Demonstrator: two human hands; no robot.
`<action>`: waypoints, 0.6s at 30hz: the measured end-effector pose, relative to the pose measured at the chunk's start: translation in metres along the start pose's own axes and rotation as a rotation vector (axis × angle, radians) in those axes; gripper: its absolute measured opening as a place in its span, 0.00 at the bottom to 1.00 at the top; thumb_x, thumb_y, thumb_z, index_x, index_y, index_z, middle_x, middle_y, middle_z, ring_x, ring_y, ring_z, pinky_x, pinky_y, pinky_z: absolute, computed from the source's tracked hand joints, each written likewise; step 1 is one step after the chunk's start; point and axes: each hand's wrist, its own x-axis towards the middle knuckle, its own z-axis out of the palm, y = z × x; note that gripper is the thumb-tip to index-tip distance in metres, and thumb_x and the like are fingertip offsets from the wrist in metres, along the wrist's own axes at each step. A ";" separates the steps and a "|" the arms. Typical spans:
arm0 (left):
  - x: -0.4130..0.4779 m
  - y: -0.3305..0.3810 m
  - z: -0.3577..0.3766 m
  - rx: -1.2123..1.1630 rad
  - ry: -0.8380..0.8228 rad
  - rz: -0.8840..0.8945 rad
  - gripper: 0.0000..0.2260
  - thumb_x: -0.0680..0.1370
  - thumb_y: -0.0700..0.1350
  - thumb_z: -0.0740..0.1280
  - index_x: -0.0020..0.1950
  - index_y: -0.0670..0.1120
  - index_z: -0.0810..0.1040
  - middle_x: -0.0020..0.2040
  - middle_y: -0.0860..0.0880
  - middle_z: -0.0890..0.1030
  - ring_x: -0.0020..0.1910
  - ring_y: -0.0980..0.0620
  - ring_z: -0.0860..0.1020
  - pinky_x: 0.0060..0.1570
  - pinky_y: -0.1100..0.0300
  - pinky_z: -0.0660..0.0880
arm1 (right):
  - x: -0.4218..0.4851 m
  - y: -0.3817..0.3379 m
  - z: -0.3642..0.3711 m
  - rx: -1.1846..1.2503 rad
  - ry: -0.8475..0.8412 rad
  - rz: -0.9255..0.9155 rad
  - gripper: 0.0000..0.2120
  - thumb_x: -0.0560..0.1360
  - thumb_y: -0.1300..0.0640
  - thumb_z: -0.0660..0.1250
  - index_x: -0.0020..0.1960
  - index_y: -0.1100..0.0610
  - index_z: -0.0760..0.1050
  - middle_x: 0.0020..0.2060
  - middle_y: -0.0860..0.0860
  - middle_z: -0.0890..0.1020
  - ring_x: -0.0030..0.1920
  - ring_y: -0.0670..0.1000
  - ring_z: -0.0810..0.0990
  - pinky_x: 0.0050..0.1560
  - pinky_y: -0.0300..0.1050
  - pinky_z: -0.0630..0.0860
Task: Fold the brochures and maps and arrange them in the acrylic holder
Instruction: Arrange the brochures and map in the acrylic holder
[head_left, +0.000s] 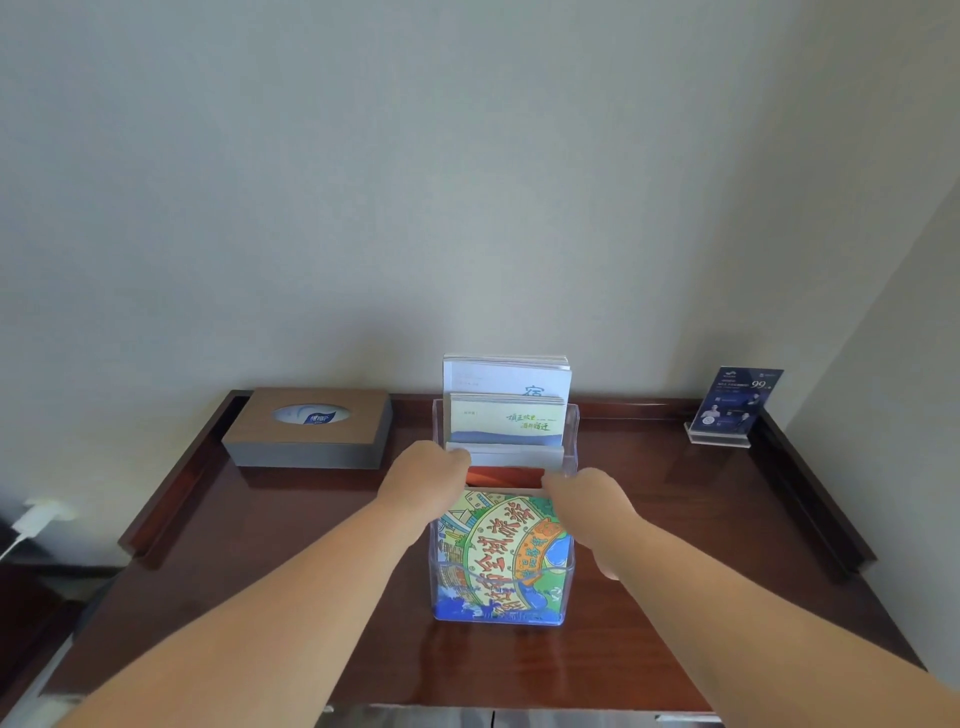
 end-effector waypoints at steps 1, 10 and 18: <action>0.000 0.000 0.000 -0.002 0.011 -0.004 0.16 0.79 0.48 0.58 0.32 0.45 0.66 0.29 0.48 0.66 0.27 0.52 0.69 0.29 0.59 0.60 | 0.000 0.000 0.000 0.001 0.002 0.008 0.14 0.81 0.50 0.58 0.42 0.58 0.70 0.39 0.55 0.74 0.39 0.51 0.71 0.34 0.43 0.65; -0.007 -0.015 -0.001 -0.035 0.056 -0.031 0.17 0.78 0.52 0.57 0.32 0.46 0.65 0.31 0.47 0.67 0.30 0.51 0.68 0.32 0.57 0.61 | 0.002 0.009 -0.006 -0.062 0.124 -0.068 0.15 0.78 0.49 0.58 0.49 0.61 0.75 0.43 0.57 0.82 0.38 0.51 0.76 0.37 0.47 0.69; -0.015 -0.034 0.009 -0.355 -0.261 -0.329 0.17 0.75 0.39 0.60 0.63 0.43 0.72 0.58 0.44 0.79 0.59 0.45 0.75 0.56 0.49 0.70 | -0.001 0.039 0.011 0.144 -0.095 0.024 0.23 0.74 0.33 0.58 0.55 0.49 0.74 0.45 0.49 0.86 0.47 0.50 0.85 0.49 0.50 0.77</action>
